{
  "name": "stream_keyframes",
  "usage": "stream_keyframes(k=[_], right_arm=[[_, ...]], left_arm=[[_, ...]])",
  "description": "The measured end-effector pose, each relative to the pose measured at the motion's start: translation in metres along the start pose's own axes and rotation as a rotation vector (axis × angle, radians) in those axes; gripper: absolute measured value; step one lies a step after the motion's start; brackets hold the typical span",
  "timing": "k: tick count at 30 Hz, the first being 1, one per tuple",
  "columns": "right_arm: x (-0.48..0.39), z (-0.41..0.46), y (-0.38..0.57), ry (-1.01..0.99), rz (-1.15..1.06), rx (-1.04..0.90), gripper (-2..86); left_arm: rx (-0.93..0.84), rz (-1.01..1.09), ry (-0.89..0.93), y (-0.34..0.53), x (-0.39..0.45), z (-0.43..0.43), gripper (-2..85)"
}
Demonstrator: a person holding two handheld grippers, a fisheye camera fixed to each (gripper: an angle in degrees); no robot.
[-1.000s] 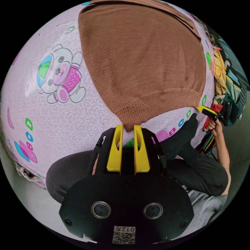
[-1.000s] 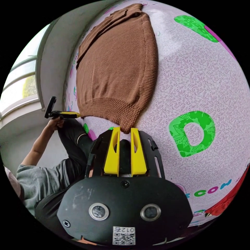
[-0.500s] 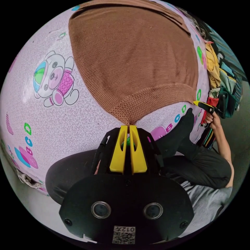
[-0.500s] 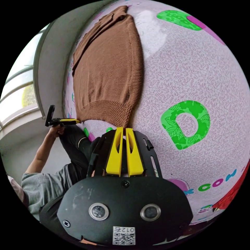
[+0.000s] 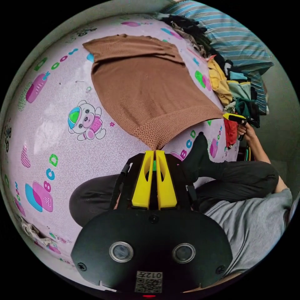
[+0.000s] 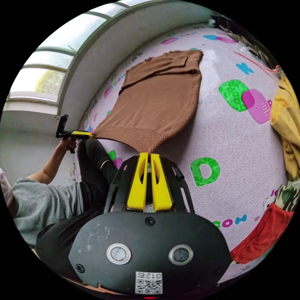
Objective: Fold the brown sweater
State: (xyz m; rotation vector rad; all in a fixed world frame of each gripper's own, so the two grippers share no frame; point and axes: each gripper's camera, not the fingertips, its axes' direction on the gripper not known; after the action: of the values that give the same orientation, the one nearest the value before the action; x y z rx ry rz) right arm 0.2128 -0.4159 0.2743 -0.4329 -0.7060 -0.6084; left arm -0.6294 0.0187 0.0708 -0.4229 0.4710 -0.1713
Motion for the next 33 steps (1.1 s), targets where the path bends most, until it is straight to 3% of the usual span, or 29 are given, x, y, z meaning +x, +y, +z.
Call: stream_keyframes(k=[7, 22, 33], right_arm=[[-0.025, -0.05, 0.02, -0.007, -0.077, 0.077, -1.0], [-0.068, -0.129, 0.059, -0.065, -0.181, 0.007, -1.0], [-0.056, -0.153, -0.056, 0.074, -0.163, 0.099, -1.0]], left_arm=[[0.09, 0.077, 0.001, 0.038, 0.015, -0.053, 0.2], [0.145, 0.248, 0.052, 0.103, 0.06, -0.124, 0.2], [0.183, 0.278, -0.016, 0.002, 0.021, -0.161, 0.4]])
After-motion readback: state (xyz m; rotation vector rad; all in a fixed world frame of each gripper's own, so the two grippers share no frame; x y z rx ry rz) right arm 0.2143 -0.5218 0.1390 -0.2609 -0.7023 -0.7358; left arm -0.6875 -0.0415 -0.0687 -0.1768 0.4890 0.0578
